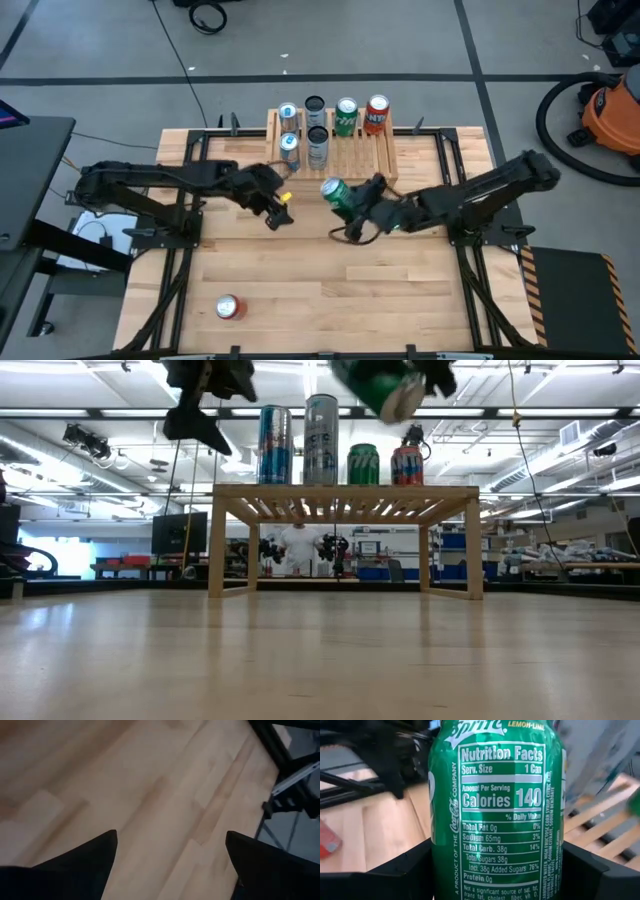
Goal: Place canned beverage on shelf
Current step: Put the green soda can aligned with the other green soda can on the shelf
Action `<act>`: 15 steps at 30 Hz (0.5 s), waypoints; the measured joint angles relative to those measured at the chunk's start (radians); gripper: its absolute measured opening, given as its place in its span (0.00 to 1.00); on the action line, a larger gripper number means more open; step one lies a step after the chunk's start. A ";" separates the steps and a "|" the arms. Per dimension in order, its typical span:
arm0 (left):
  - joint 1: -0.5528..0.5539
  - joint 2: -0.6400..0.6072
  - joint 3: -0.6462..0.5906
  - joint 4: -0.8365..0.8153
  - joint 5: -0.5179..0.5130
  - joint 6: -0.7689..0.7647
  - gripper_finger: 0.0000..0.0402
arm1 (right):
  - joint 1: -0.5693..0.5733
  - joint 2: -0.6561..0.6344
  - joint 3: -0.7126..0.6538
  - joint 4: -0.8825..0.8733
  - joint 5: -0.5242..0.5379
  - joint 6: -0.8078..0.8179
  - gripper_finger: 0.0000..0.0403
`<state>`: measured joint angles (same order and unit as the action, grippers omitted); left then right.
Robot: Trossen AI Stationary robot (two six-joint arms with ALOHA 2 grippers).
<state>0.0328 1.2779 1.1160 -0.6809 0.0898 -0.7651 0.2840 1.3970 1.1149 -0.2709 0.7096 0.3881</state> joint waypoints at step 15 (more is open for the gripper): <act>0.123 -0.196 0.000 -0.092 0.031 0.134 0.93 | -0.055 -0.399 0.000 0.024 -0.075 -0.370 0.77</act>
<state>0.1562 1.0820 1.1160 -0.7725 0.1203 -0.6315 0.2294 0.9985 1.1152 -0.2471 0.6346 0.0185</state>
